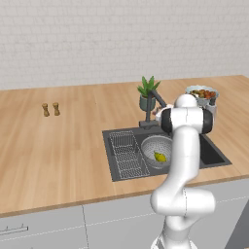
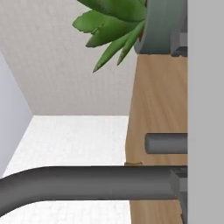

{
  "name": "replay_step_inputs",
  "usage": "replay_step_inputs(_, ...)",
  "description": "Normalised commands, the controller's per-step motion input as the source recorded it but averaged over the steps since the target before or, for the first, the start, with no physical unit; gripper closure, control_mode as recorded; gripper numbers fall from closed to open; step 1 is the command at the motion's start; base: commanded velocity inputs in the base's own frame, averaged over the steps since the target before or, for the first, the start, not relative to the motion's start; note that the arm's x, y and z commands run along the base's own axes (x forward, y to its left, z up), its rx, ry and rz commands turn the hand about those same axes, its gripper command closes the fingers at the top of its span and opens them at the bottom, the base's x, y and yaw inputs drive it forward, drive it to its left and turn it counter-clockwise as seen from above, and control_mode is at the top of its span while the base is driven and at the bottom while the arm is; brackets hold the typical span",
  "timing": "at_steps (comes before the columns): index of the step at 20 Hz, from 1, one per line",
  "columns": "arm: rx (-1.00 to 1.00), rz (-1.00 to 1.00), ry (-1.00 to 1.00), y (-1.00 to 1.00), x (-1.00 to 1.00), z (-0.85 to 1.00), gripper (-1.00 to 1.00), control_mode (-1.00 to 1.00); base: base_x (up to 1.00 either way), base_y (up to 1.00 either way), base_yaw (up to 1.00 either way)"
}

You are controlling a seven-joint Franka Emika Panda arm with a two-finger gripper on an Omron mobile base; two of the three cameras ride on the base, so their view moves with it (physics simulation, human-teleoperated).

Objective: Put the colander in the sink, put the pear in the colander, and turn on the sink faucet and pour water over the colander.

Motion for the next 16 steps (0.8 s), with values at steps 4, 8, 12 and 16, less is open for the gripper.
replay_step_inputs(4, 0.0, -0.05, 0.04, 0.0, 0.31, -0.2, -1.0, -1.0, 0.0, 0.0, 0.0)
replay_step_inputs(8, 0.0, -0.06, 0.01, -0.01, 0.16, -0.06, 1.0, -1.0, 0.0, 0.0, 0.0)
replay_step_inputs(12, 0.0, -0.11, 0.0, -0.21, 0.02, 0.0, 1.0, -1.0, 0.0, 0.0, 0.0)
replay_step_inputs(16, 0.0, -0.17, 0.0, -0.31, 0.03, -0.01, 1.0, -1.0, 0.0, 0.0, 0.0)
